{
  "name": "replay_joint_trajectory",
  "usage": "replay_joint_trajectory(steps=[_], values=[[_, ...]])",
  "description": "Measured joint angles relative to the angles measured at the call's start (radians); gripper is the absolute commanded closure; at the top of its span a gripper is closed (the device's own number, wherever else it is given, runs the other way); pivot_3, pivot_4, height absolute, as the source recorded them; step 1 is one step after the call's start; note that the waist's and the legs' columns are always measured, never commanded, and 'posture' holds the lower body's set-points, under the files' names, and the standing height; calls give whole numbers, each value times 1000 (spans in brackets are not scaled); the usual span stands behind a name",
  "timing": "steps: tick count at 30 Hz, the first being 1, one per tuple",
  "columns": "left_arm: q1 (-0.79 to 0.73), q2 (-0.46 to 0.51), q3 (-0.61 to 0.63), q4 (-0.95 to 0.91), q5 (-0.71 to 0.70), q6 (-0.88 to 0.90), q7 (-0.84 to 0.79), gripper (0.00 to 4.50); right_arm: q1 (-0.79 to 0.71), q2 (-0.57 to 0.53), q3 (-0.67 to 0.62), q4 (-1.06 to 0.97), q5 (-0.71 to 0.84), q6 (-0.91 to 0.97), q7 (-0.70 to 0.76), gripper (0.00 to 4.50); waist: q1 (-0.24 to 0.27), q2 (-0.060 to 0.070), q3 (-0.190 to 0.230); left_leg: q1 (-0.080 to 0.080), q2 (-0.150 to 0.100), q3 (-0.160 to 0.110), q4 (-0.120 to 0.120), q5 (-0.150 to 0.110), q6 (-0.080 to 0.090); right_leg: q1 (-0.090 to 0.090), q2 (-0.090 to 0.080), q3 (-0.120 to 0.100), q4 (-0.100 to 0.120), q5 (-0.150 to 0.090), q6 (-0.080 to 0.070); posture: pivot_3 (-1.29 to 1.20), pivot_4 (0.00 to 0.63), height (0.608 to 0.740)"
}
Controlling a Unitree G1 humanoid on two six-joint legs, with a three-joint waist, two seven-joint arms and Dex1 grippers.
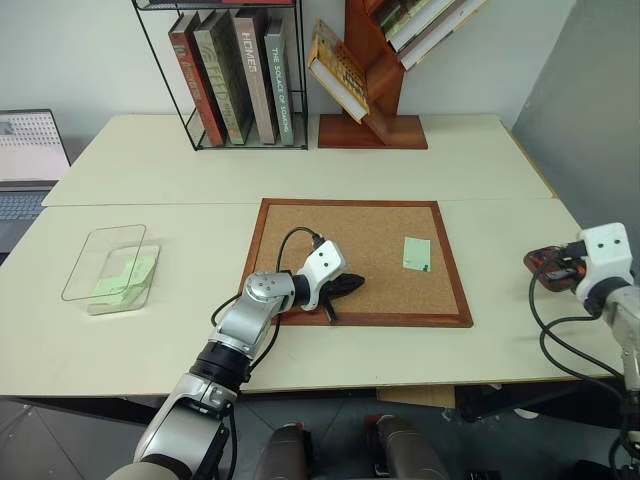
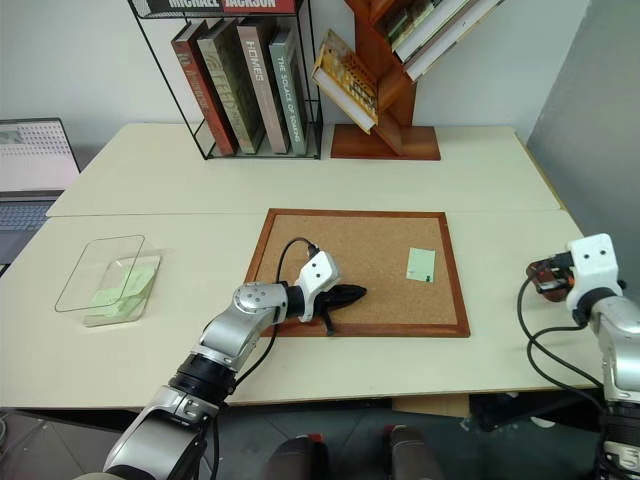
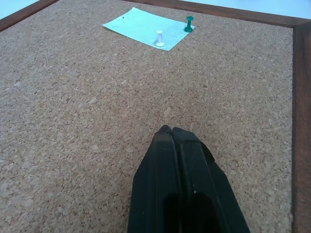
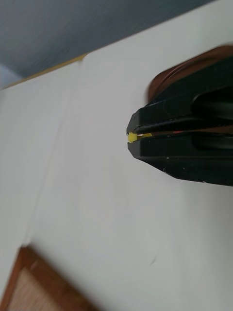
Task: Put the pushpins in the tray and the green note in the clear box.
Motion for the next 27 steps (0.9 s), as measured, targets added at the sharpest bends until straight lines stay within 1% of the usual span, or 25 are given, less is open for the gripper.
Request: replay_joint_trajectory(steps=[5,7,8,11,12,13,14,17,18,19,20,23,24,27], values=[[-1,-6,-1,5,6,-6,-2,4500,25,-2,-2,32,-3,46,-15,4452,1,2,-1,0,-1,0,0,0,0,0,0,0,0,0,0,0,150,740],[-4,-9,-1,11,6,-13,-6,4500,25,-2,7,64,-8,46,-16,3982,1,2,-2,-1,-1,0,0,0,0,0,0,0,-1,0,0,0,150,740],[-4,-9,-1,13,6,-15,-7,4500,20,-2,14,82,-13,43,-18,3939,0,2,-2,-1,-1,0,0,0,0,0,0,0,-1,0,0,0,150,740],[-4,-11,-1,15,7,-17,-8,4500,2,1,23,126,-25,29,-31,3328,0,2,-2,-1,-2,0,0,0,0,0,0,0,-2,0,0,0,150,740],[-4,-11,-1,15,8,-17,-8,4500,-10,1,25,138,-28,25,-36,3037,0,2,-2,-1,-2,0,0,0,0,0,0,0,-2,0,0,0,150,740],[-4,-12,-1,15,8,-17,-8,4500,-17,1,26,147,-32,19,-37,2922,0,2,-2,-1,-2,0,0,0,0,0,0,0,-2,0,0,0,150,740],[-4,-13,-2,15,8,-18,-8,4500,-20,1,27,151,-34,15,-37,2654,1,2,-2,-1,-2,-1,0,0,0,0,0,0,-2,0,0,0,150,740],[-4,-13,-2,13,8,-18,-8,4500,-28,1,30,162,-35,8,-40,2107,0,2,-2,-1,-1,-1,0,0,0,1,0,0,-3,0,0,0,150,740],[-4,-13,-2,13,8,-18,-8,4500,-31,1,30,163,-35,8,-41,1850,0,2,-2,-1,-1,-1,0,0,0,1,0,0,-3,0,0,0,150,740],[-3,-13,-2,13,9,-18,-8,4500,-32,1,30,163,-35,8,-41,1745,0,2,-2,-1,-1,-1,0,0,0,1,0,0,-3,0,0,0,150,740],[-3,-13,-2,13,9,-18,-8,4500,-33,1,30,163,-34,7,-43,1474,0,2,-2,-1,-1,-1,0,0,0,1,0,0,-3,0,0,0,150,740],[-3,-13,-2,13,9,-18,-8,4500,-34,0,23,153,-32,4,-42,941,0,2,-2,-2,-1,-1,0,0,0,0,0,0,-3,0,0,0,150,740],[-3,-12,-2,12,9,-18,-8,4500,-34,-1,18,139,-21,5,-34,685,0,3,-2,-2,-1,-1,0,0,0,0,0,0,-3,0,0,0,150,740],[-3,-9,-2,13,9,-19,-9,4500,-30,-2,-4,43,55,15,39,685,1,3,-2,-1,-1,-1,-1,0,0,1,0,0,-3,0,1,0,150,740]])
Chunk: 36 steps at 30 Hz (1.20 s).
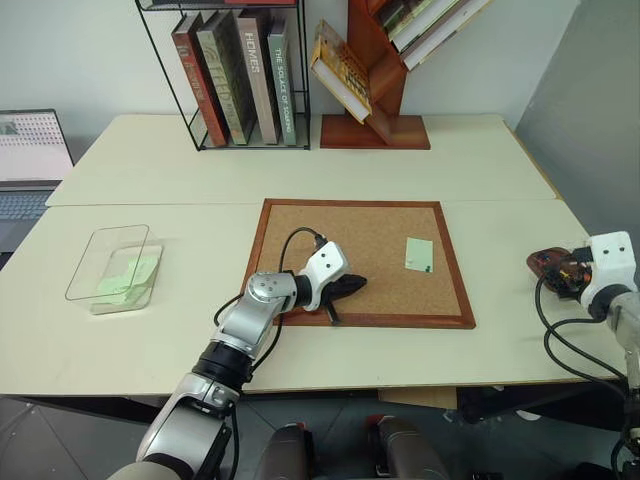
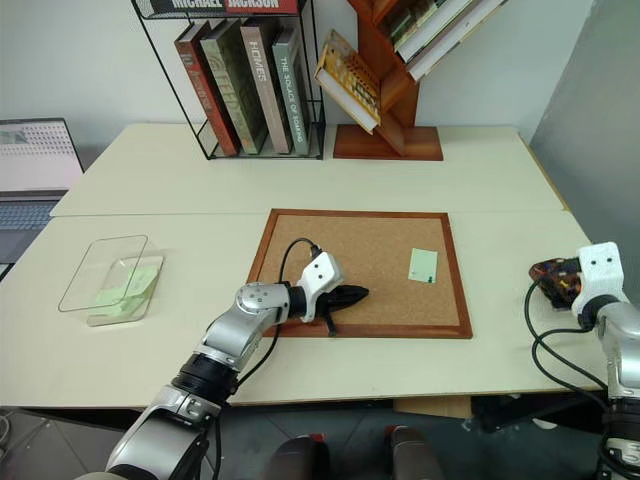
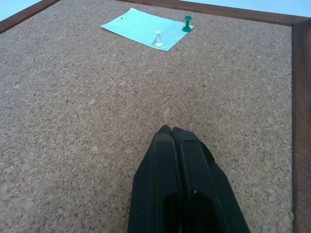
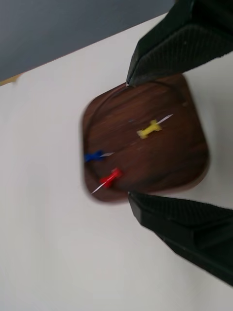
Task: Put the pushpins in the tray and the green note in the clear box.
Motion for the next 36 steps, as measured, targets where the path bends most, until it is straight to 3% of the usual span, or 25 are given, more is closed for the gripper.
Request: replay_joint_trajectory(steps=[7,13,19,25,30,36], values=[[-2,0,-2,7,0,-4,0,4500,58,63,96,-247,137,-3,169,685,0,0,0,1,1,-4,0,0,0,4,1,-1,-3,0,0,0,150,740],[-12,-4,-3,20,1,-9,-1,4500,42,131,250,-222,97,-43,184,685,0,0,0,0,0,-2,0,0,0,3,1,-1,-4,0,0,0,150,740],[-16,-4,-7,30,1,-21,-2,4500,-31,179,305,-121,51,-112,171,685,2,0,0,0,0,-3,0,0,0,4,1,-1,-4,0,0,0,150,740],[-17,-5,-7,29,2,-21,0,4500,-59,207,344,-33,7,-170,163,1858,1,0,0,1,1,-3,0,0,0,4,1,-1,-4,0,0,0,150,740],[-17,-5,-7,29,2,-21,1,4500,-66,221,363,-27,-12,-187,164,2568,1,0,0,1,1,-3,0,0,0,4,1,-1,-4,0,0,0,150,740],[-16,-5,-7,28,2,-21,1,4500,-68,234,378,-3,-16,-196,164,3880,1,0,0,1,1,-3,0,0,0,4,1,-1,-4,0,0,0,150,740]])
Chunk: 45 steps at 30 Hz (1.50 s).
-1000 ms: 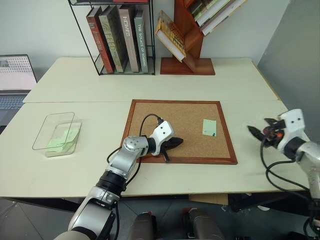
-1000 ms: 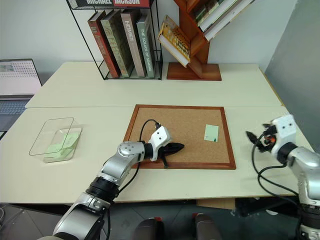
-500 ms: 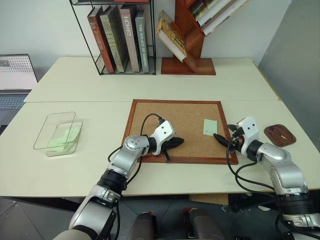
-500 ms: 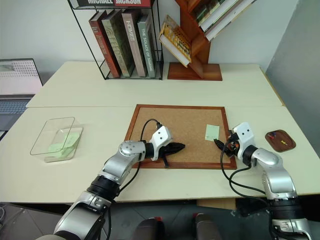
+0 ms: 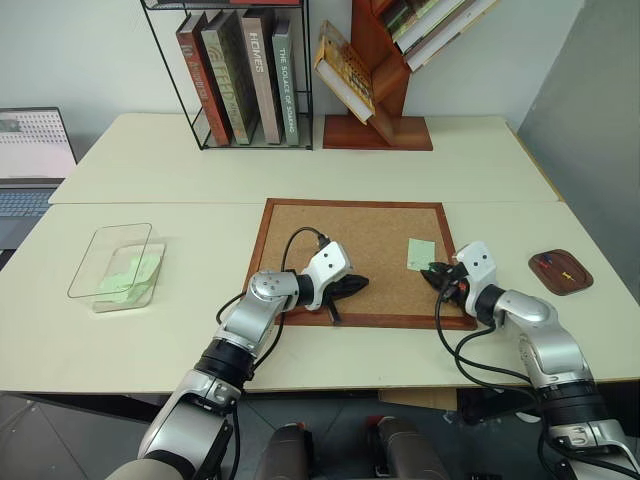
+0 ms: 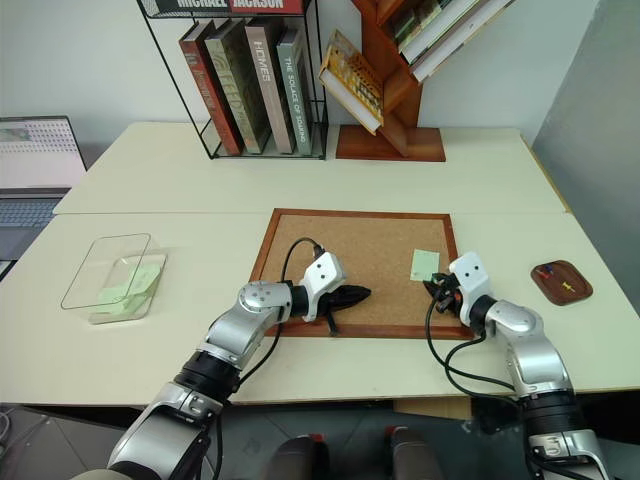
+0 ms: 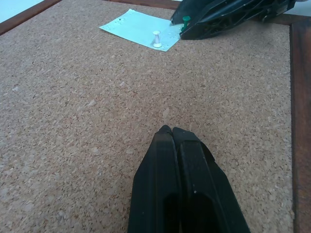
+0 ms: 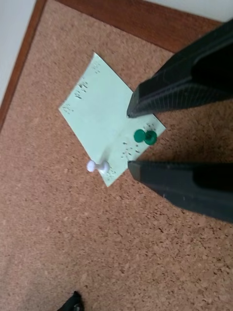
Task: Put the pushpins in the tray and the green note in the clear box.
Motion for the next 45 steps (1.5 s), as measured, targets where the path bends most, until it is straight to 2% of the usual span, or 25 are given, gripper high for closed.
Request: replay_joint_trajectory(steps=[3,12,25,32,38,45], values=[[1,0,0,-1,0,0,0,4500,0,0,-1,0,0,0,-1,4464,0,0,0,0,0,0,0,0,0,0,0,0,0,0,0,0,150,740],[3,2,0,-2,0,-1,-2,4500,3,7,-9,-13,6,-2,0,4464,0,0,0,0,0,0,0,0,0,0,0,0,0,0,0,0,150,740],[2,3,-4,-1,0,-4,-2,4500,-13,32,-91,-157,100,17,-26,4464,0,0,0,0,0,0,0,0,0,0,0,0,0,0,0,0,150,740],[2,3,-4,0,0,-4,-3,4500,-13,-80,-219,-96,41,31,-141,4464,1,0,0,0,0,1,0,0,0,0,0,0,-1,0,0,0,150,740],[1,1,-5,2,1,-6,-2,4500,12,-192,-277,54,-91,42,-290,4464,1,1,0,0,0,1,-1,0,0,0,0,1,-1,0,0,0,150,740],[1,1,-5,8,2,-15,-2,4500,51,-206,-276,112,-127,82,-313,4464,0,1,0,0,0,1,0,0,0,0,0,1,-1,0,0,0,150,740]])
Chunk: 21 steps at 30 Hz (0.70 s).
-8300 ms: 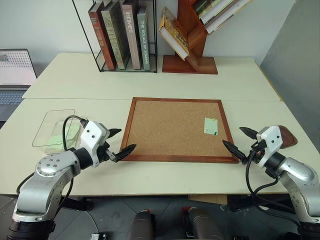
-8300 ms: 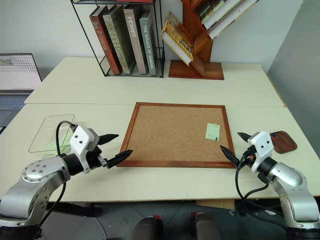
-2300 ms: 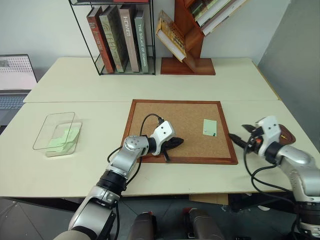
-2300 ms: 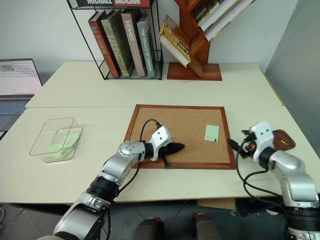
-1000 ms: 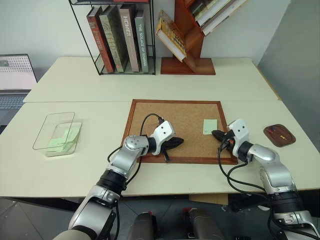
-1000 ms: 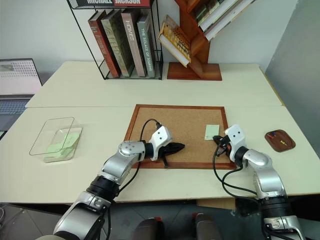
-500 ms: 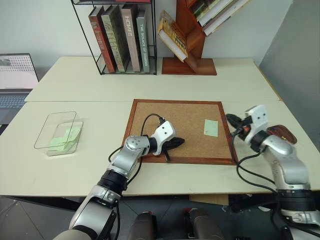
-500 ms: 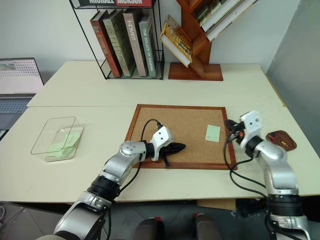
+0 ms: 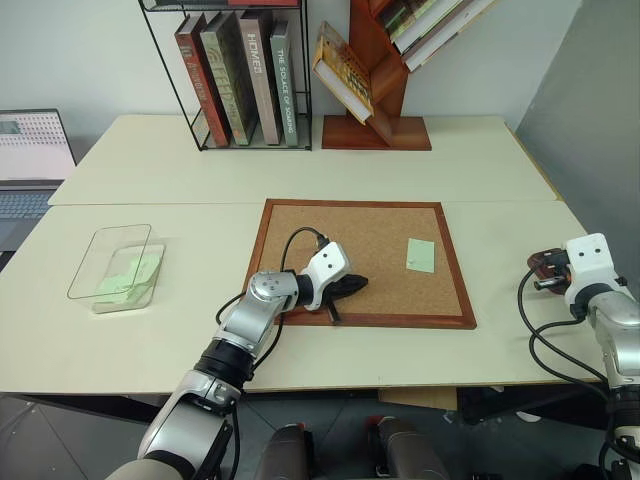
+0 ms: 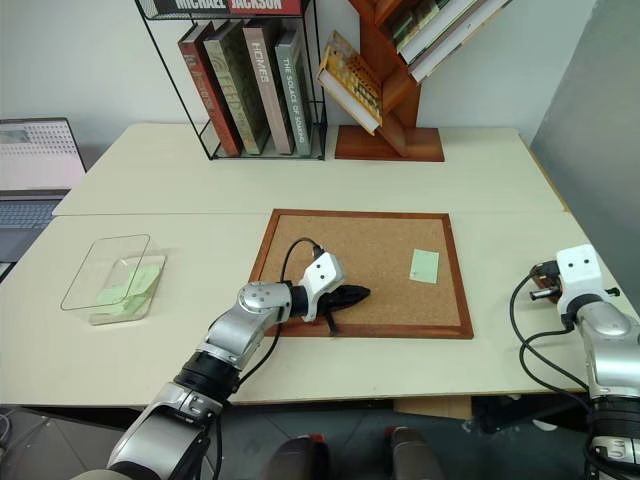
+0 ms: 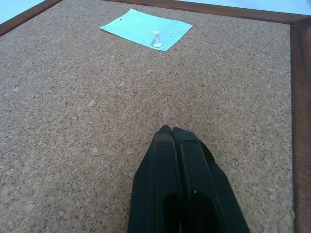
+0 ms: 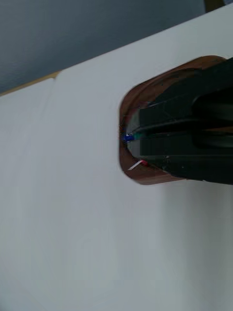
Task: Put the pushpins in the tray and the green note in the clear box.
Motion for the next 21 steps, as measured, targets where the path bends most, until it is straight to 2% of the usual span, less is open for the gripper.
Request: replay_joint_trajectory(steps=[1,15,21], values=[[0,0,0,1,0,-2,0,4500,0,0,1,7,-4,2,-4,4464,0,0,0,0,0,0,0,0,0,0,0,0,0,0,0,0,150,740],[0,-1,0,2,1,-5,0,4500,-15,-6,2,61,-36,3,-33,1749,0,0,0,0,0,0,0,0,0,0,0,0,0,0,0,0,150,740],[0,-1,0,2,2,-6,0,4500,-43,-5,-47,57,12,23,-32,1749,0,0,0,0,0,0,0,0,0,0,0,0,-1,0,1,0,150,740]])
